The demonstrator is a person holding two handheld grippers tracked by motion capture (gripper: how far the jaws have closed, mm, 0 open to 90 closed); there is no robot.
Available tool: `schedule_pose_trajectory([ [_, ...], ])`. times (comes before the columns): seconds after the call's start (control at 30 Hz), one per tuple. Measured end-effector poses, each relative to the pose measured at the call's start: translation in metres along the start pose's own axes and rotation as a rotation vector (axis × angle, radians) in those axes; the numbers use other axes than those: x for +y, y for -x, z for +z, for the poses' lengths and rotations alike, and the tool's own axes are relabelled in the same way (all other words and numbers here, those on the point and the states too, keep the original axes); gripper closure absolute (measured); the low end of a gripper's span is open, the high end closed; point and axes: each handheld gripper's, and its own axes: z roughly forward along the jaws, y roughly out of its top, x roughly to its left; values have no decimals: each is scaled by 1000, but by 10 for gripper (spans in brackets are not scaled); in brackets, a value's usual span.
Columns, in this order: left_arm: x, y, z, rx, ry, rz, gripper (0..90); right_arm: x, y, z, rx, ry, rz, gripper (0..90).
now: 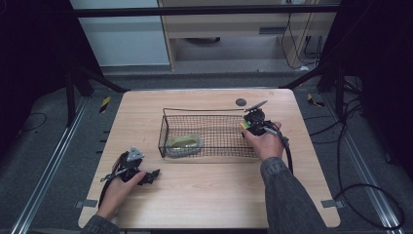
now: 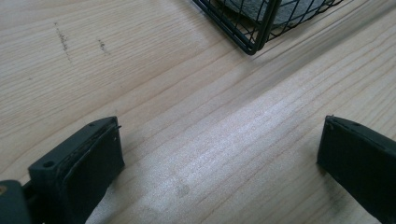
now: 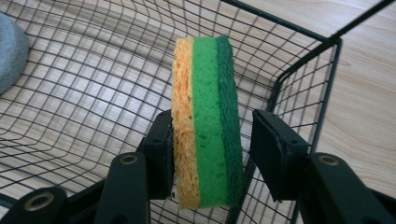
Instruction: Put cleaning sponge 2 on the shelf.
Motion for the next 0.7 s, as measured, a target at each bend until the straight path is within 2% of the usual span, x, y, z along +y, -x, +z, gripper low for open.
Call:
schedule_pose_trajectory([
  [0.2,0,0,0,0,0,0,0,2,-9,2,15,-6,-6,461],
  [0.5,0,0,0,0,0,0,0,5,-14,4,27,-14,3,370],
  [0.7,0,0,0,0,0,0,0,6,-16,2,20,8,8,302],
])
